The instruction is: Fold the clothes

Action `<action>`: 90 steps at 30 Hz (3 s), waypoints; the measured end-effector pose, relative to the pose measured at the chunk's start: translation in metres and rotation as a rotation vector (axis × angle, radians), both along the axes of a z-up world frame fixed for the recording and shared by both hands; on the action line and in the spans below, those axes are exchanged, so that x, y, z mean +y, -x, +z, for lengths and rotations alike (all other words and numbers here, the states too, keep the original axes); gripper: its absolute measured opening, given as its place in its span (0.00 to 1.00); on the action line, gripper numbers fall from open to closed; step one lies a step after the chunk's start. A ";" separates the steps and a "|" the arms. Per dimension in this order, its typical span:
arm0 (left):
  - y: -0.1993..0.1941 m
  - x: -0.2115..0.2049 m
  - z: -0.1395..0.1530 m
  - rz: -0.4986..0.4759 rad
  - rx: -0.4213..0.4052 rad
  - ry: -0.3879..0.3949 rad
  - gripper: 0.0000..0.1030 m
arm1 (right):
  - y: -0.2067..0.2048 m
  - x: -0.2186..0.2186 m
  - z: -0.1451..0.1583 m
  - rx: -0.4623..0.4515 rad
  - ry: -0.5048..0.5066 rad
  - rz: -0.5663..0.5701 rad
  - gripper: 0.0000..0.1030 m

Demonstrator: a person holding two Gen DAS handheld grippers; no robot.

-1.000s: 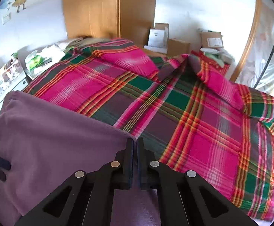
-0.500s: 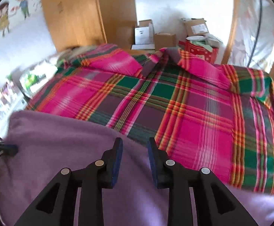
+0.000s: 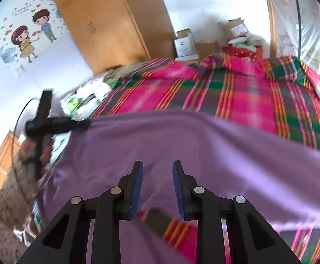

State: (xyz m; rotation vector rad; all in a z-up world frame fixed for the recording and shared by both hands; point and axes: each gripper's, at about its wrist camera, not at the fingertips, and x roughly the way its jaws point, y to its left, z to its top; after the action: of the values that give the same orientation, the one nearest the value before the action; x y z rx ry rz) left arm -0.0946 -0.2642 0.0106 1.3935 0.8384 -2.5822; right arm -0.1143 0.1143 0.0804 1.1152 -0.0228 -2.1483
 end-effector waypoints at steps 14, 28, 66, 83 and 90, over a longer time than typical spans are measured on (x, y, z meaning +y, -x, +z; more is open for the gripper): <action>0.015 0.031 0.000 -0.108 -0.047 0.422 0.27 | -0.051 -0.017 -0.023 -0.124 0.124 0.019 0.29; 0.021 0.043 -0.010 -0.269 -0.017 0.463 0.29 | -0.065 -0.058 -0.051 -0.232 0.149 0.094 0.38; -0.034 -0.001 0.047 -0.123 0.098 0.218 0.17 | -0.114 -0.059 -0.020 -0.094 0.092 0.077 0.38; -0.010 -0.002 0.026 -0.182 0.023 0.244 0.24 | -0.001 -0.168 -0.014 0.152 -0.138 0.103 0.38; 0.018 -0.001 0.007 -0.223 0.002 0.281 0.24 | 0.047 -0.193 -0.027 0.169 -0.237 0.111 0.38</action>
State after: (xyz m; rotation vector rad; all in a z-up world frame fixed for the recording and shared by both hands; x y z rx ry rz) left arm -0.1128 -0.2653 0.0178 1.4700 0.3156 -2.7263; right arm -0.1610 -0.0785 0.0529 1.0341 0.3706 -2.1767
